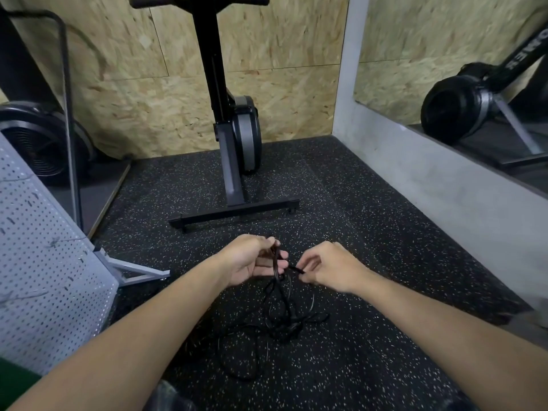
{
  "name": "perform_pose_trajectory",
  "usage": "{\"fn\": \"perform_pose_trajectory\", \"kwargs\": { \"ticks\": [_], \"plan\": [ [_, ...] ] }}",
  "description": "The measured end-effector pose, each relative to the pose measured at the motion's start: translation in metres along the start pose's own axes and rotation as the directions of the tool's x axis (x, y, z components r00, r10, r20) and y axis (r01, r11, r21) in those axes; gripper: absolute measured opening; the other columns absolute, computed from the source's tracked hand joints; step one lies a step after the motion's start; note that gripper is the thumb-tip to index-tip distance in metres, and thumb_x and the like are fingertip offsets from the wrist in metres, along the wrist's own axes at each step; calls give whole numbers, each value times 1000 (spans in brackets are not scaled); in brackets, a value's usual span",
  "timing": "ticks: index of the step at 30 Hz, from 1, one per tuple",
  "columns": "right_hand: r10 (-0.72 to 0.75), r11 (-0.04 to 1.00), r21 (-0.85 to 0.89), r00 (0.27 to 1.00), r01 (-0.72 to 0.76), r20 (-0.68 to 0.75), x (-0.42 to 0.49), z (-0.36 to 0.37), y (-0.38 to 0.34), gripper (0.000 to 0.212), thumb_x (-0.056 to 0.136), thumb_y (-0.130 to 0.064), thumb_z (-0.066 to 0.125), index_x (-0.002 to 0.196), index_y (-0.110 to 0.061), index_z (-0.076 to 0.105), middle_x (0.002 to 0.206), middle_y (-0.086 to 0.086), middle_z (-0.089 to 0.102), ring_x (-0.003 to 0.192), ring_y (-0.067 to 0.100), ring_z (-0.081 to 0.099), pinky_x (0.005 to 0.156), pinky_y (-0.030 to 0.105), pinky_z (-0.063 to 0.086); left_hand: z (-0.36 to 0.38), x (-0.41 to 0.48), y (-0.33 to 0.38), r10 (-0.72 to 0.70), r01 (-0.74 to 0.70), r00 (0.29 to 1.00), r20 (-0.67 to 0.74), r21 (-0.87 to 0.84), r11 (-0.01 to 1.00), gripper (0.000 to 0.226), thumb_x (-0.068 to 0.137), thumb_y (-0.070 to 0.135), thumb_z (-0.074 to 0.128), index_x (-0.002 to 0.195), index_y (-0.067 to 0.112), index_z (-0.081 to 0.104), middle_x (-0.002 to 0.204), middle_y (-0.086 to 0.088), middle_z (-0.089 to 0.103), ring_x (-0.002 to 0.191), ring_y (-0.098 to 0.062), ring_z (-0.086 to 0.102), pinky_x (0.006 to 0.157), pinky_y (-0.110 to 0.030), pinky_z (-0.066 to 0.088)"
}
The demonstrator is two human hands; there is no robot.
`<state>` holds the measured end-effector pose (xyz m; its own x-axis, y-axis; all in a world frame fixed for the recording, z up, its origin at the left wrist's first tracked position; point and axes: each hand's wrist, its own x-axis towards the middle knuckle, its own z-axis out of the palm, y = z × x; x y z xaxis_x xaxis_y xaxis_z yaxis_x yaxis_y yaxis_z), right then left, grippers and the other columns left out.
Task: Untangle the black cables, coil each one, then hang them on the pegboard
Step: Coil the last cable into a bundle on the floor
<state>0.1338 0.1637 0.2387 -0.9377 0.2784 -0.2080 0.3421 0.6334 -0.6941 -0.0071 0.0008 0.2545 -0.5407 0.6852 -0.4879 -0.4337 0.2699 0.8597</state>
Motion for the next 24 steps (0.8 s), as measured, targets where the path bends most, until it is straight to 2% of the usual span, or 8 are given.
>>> {"fn": "perform_pose_trajectory", "kwargs": {
  "ticks": [2, 5, 9, 13, 15, 18, 22, 24],
  "plan": [
    [58, 970, 236, 998, -65, 37, 3, 2, -5, 19, 96, -6, 70, 113, -11, 74, 97, 7, 80, 89, 14, 78, 84, 27, 63, 2, -4, -1, 38, -46, 997, 62, 124, 991, 13, 110, 11, 50, 112, 3, 60, 105, -22, 77, 84, -29, 78, 67, -36, 65],
    [157, 765, 617, 983, -185, 101, 3, 5, -18, 26, 104, -27, 62, 111, -4, 72, 105, 14, 78, 103, 28, 75, 94, 40, 61, 5, -10, -8, 99, -154, 981, 169, 352, 923, 8, 104, -1, 58, 108, 4, 63, 105, -21, 76, 95, -31, 78, 78, -40, 66],
    [246, 634, 725, 959, -268, 139, 2, 3, -20, 36, 101, -36, 66, 114, -3, 73, 102, 11, 80, 103, 25, 76, 100, 42, 59, 6, -9, -6, 237, -366, 928, 289, 580, 728, 13, 95, -2, 71, 92, 8, 65, 93, -14, 77, 90, -28, 79, 82, -42, 65],
    [238, 542, 798, 959, -262, 153, 5, 1, -18, 27, 103, -24, 64, 116, -1, 71, 115, 19, 75, 110, 30, 72, 95, 40, 60, 5, -12, 5, 436, -428, 881, 182, 699, 573, 23, 84, 7, 86, 83, 7, 64, 77, -9, 77, 71, -28, 78, 71, -41, 66],
    [228, 674, 699, 967, -239, 110, 6, -4, -16, 19, 105, -13, 60, 116, -2, 71, 117, 21, 74, 97, 26, 72, 85, 35, 63, 5, -16, 11, 534, -440, 840, 90, 688, 576, 23, 90, 17, 82, 83, 8, 62, 73, -8, 76, 62, -24, 76, 62, -34, 64],
    [249, 953, 146, 962, -264, 116, 3, -17, -5, 28, 104, -3, 48, 114, -11, 72, 112, 14, 73, 79, 17, 67, 66, 25, 57, -3, -19, 14, 648, -428, 758, -71, 695, 578, 24, 103, 31, 65, 89, 13, 69, 68, -6, 74, 54, -19, 72, 55, -28, 57],
    [421, 895, -313, 833, -318, 358, -7, -23, 22, 31, 102, 1, 50, 120, -13, 72, 98, 3, 71, 69, 12, 61, 57, 22, 50, -12, -18, 15, 784, -479, 602, -151, 717, 506, 24, 109, 30, 55, 92, 20, 68, 63, 0, 69, 49, -15, 64, 55, -24, 53],
    [507, 825, -476, 771, -304, 385, -10, -22, 33, 26, 103, -4, 57, 120, -14, 73, 94, -2, 71, 71, 11, 61, 60, 22, 51, -10, -20, 18, 827, -515, 527, -194, 702, 493, 23, 109, 30, 53, 94, 20, 67, 64, 0, 67, 50, -13, 60, 55, -26, 52]
  ]
}}
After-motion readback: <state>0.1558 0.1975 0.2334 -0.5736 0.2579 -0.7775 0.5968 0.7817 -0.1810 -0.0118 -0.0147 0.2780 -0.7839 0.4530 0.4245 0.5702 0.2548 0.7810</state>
